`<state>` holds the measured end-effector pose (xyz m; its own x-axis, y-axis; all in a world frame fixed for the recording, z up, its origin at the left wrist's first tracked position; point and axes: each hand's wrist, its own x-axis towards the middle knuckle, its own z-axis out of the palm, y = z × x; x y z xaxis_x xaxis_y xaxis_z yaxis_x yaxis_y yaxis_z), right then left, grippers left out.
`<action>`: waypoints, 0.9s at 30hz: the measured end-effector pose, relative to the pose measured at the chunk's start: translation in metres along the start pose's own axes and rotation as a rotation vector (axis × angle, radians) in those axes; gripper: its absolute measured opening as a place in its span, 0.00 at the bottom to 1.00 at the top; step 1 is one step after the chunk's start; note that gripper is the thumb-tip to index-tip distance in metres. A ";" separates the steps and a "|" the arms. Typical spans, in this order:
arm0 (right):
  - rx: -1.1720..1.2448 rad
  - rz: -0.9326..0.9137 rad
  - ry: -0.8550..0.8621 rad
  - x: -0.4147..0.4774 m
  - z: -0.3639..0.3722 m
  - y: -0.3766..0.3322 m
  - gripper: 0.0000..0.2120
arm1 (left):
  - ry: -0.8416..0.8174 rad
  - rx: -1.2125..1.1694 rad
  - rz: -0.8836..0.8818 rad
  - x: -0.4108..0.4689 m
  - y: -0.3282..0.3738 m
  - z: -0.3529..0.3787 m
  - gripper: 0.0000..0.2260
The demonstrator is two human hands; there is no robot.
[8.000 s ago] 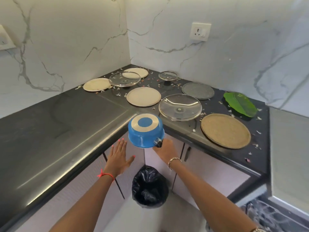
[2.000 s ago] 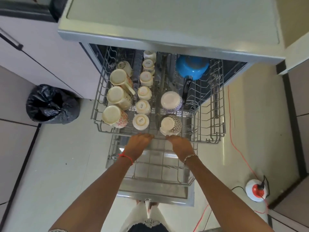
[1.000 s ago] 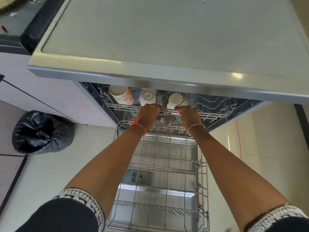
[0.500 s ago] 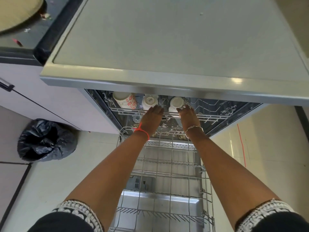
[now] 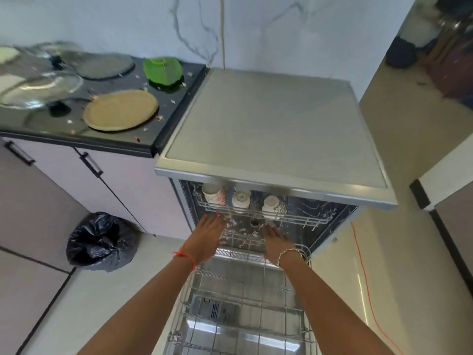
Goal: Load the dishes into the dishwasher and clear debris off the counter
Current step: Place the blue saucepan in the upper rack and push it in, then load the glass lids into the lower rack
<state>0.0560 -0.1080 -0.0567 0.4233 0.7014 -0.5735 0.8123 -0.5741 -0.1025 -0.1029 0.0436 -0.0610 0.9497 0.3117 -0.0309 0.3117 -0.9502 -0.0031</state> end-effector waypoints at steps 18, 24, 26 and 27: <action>-0.133 -0.285 0.192 -0.088 -0.101 -0.210 0.28 | 0.115 0.108 -0.293 -0.181 -0.126 -0.118 0.29; -0.049 -0.239 0.125 -0.065 -0.094 -0.309 0.25 | 0.094 0.122 -0.317 -0.240 -0.226 -0.103 0.27; 0.001 -0.258 0.132 -0.056 -0.095 -0.344 0.25 | 0.076 0.123 -0.351 -0.261 -0.263 -0.099 0.28; 0.028 -0.264 0.136 -0.054 -0.095 -0.357 0.24 | 0.071 0.107 -0.374 -0.269 -0.277 -0.098 0.28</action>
<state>-0.2186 0.0998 0.0883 0.2501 0.8774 -0.4095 0.8910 -0.3740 -0.2572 -0.4414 0.2236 0.0460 0.7721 0.6325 0.0618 0.6352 -0.7651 -0.1054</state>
